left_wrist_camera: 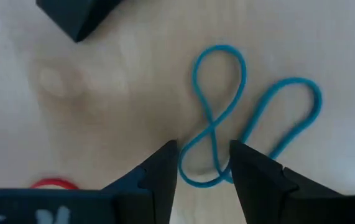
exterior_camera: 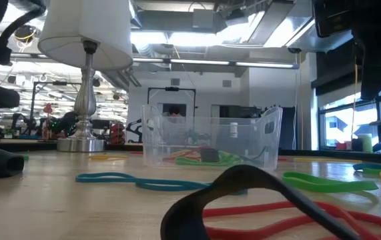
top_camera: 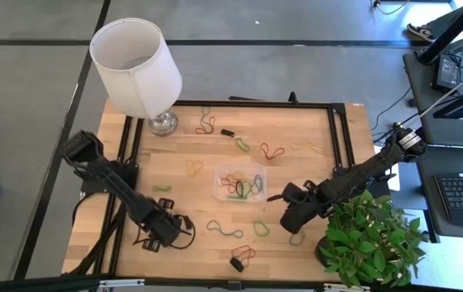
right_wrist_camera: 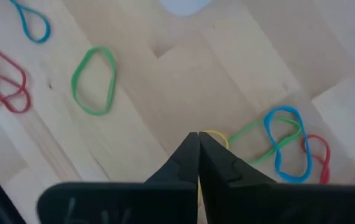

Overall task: Pick and place rubber bands into bin
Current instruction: Put the blue rubber band into the transparent bin, then put the red rubber band into the transparent bin, then put the black rubber band into the transparent bin

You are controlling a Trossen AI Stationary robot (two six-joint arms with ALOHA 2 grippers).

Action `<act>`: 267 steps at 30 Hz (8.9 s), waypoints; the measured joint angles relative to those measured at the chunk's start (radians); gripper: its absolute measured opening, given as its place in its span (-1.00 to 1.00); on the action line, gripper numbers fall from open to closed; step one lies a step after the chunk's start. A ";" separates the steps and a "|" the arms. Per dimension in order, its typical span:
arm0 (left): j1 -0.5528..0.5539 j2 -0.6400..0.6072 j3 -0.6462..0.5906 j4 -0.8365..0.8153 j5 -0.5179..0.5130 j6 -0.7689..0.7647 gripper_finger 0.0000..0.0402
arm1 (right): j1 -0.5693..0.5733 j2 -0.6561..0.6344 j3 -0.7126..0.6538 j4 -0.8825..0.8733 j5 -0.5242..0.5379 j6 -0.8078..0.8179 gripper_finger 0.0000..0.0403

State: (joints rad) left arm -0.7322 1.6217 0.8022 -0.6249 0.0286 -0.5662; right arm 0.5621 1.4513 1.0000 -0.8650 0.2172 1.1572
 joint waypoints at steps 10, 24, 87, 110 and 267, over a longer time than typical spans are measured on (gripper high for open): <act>0.000 0.051 0.103 -0.115 -0.034 -0.089 -0.97 | 0.000 0.000 0.000 0.001 0.000 -0.065 -0.98; 0.141 0.002 0.613 -0.569 -0.109 -0.057 -0.99 | 0.002 0.000 -0.010 0.014 0.002 -0.119 -0.98; 0.730 0.243 0.891 -0.484 -0.052 0.663 -0.52 | -0.053 0.011 -0.010 0.125 0.130 0.121 -0.98; 0.731 -0.441 0.129 -0.208 -0.132 0.401 -1.00 | -0.289 0.010 -0.013 -0.422 -0.134 0.383 -0.78; 1.188 0.184 0.681 -0.003 -0.205 0.483 -0.98 | -0.907 -0.491 -0.464 0.601 -0.305 -1.005 -0.97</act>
State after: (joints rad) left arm 0.4555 1.8061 1.4830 -0.6284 -0.1764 -0.0832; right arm -0.3448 0.9604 0.5358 -0.2636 -0.0873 0.1524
